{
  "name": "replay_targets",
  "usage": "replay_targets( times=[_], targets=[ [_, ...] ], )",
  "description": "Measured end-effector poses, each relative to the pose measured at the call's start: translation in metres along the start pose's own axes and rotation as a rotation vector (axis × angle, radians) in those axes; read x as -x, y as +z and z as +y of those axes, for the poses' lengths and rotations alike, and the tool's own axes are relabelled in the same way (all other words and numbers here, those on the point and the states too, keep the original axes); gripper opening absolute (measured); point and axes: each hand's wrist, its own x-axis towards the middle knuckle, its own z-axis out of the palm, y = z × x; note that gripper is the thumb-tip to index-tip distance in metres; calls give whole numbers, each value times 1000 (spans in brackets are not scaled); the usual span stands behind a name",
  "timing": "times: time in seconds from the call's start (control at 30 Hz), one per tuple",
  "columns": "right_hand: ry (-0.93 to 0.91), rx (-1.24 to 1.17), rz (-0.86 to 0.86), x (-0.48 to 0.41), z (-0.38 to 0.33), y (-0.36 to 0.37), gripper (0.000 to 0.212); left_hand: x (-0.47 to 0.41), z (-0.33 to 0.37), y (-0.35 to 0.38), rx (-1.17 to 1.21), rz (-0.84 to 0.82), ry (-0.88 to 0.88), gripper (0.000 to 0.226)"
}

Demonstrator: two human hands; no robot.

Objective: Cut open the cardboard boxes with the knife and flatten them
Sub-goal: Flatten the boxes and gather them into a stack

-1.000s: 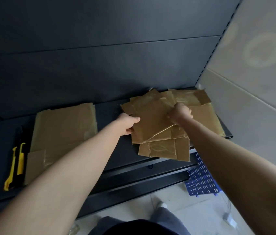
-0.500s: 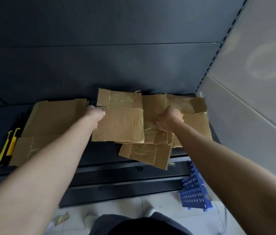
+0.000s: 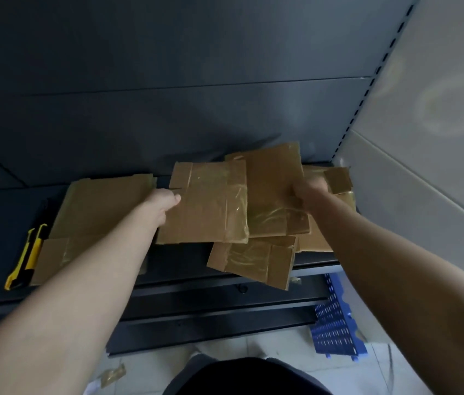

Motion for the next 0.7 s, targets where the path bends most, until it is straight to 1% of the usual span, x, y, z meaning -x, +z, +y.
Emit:
replay_targets(
  times=[0.03, 0.07, 0.1, 0.17, 0.2, 0.33, 0.47, 0.5, 0.57, 0.7],
  targets=[
    [6, -62, 63, -1, -3, -6, 24, -4, 2, 0, 27, -12, -7, 54],
    [5, -111, 134, -1, -6, -14, 18, -8, 5, 0, 42, -26, -6, 54],
    [-7, -123, 207, -1, -7, -21, 17, -11, 8, 3, 40, -39, -2, 54],
    [-29, -82, 318, 0, -9, -32, 31, -12, 13, 11, 2, -65, 6, 52],
    [-39, -67, 366, 1, -9, -38, 33, -13, 15, 17, -15, -84, 9, 50],
    [-28, -46, 513, 2, 2, -62, 31, -12, 17, 45, -84, -209, -3, 25],
    [3, -33, 618, 2, 16, -89, 31, 9, 19, 71, -169, -328, -41, 8],
    [9, -30, 636, 2, 19, -94, 32, 12, 19, 77, -205, -350, -45, 8],
    [17, -29, 652, 2, 25, -100, 33, 13, 18, 87, -265, -359, -41, 18],
    [31, -25, 620, 2, 36, -102, 35, 16, 13, 100, -306, -349, -33, 29]
  ],
)
